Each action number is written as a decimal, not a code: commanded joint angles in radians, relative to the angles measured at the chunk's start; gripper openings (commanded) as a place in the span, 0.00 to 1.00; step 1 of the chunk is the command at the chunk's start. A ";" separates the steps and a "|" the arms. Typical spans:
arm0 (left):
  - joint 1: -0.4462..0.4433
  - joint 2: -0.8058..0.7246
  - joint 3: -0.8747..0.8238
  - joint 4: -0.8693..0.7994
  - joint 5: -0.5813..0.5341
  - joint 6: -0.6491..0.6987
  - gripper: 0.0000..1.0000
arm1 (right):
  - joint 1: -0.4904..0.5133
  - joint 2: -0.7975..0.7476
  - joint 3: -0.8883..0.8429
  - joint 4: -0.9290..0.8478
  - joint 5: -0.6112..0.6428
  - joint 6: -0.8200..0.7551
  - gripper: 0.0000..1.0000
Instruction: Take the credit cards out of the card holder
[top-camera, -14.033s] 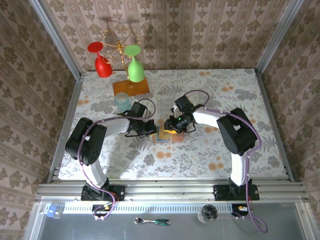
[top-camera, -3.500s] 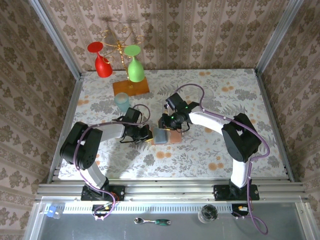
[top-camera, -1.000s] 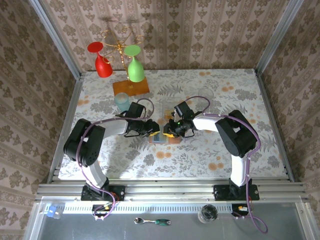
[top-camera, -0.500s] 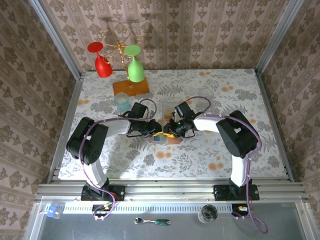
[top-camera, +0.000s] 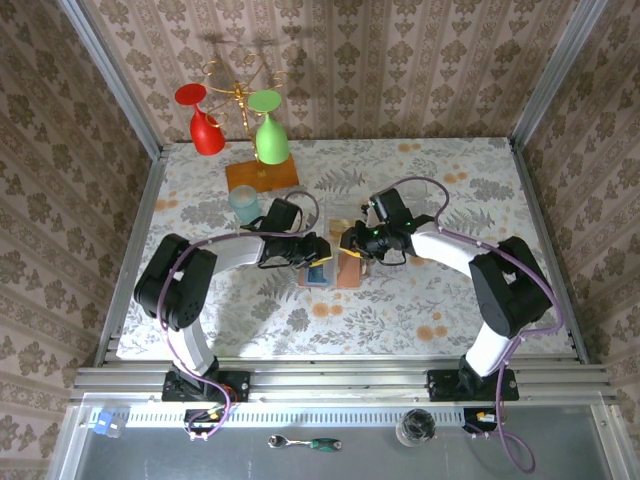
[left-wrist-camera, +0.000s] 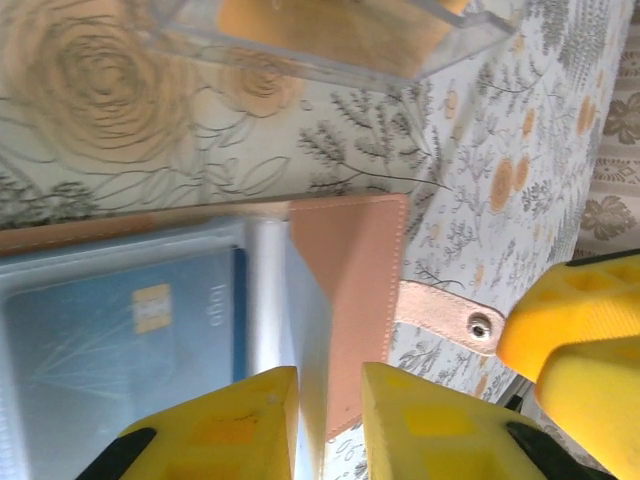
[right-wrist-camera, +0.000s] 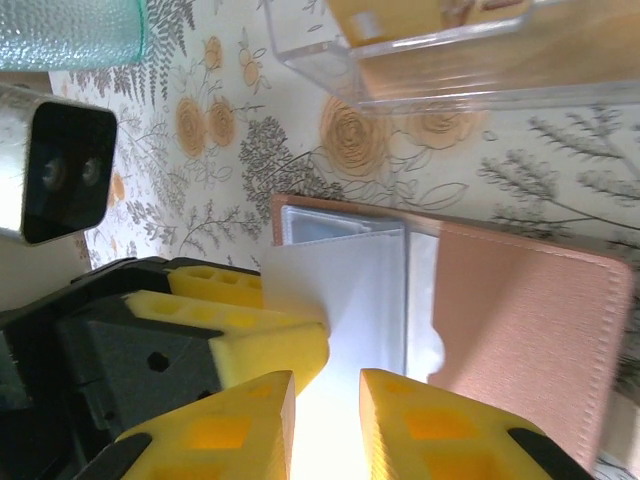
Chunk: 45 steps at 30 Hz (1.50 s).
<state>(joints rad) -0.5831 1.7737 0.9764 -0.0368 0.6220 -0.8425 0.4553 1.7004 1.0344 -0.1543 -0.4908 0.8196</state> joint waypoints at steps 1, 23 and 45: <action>-0.029 0.017 0.046 0.000 0.015 -0.023 0.26 | -0.019 -0.055 -0.025 -0.057 0.036 -0.029 0.24; -0.014 -0.005 0.073 -0.034 -0.016 0.022 0.41 | -0.014 -0.078 -0.022 -0.072 0.036 -0.024 0.24; 0.105 -0.030 -0.115 -0.093 -0.027 0.126 0.16 | 0.125 0.174 0.121 -0.034 0.000 0.019 0.24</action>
<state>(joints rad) -0.4881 1.7267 0.8780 -0.1413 0.5800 -0.7364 0.5743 1.8465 1.1294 -0.2062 -0.4644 0.8192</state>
